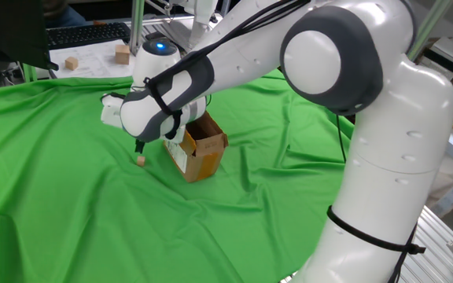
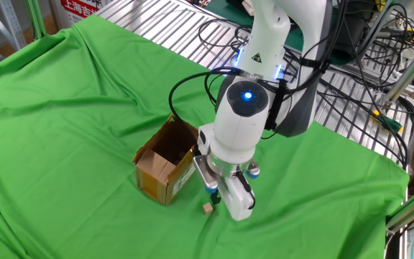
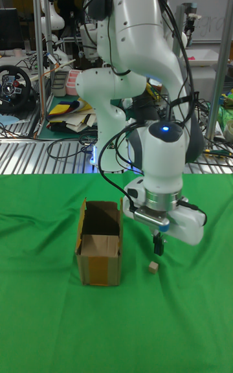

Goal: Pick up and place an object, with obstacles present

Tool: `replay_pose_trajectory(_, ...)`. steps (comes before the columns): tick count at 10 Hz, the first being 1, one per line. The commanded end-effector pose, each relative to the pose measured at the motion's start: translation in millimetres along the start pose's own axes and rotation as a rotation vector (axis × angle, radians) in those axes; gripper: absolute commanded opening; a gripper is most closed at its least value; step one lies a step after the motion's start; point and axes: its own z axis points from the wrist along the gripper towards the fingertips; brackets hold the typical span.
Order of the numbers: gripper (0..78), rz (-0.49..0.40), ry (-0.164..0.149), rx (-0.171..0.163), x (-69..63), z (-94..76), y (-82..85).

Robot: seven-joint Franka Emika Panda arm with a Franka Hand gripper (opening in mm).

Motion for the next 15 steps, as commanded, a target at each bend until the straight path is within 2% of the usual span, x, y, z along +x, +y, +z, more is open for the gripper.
replay_pose_trajectory(1,0.0,0.069,-0.005,-0.001,-1.1,6.8,-0.7)
replay_pose_trajectory(4,0.0,0.109,-0.015,0.001,-1.8,11.7,-2.0)
replay_pose_trajectory(7,0.0,0.112,-0.026,0.001,-2.2,18.7,-3.5)
replay_pose_trajectory(11,0.0,0.145,-0.025,0.002,-2.5,21.6,-4.1)
replay_pose_trajectory(12,0.0,0.194,-0.021,0.007,-2.5,22.3,-4.3)
replay_pose_trajectory(15,0.0,0.211,-0.032,0.014,-2.9,28.1,-5.3)
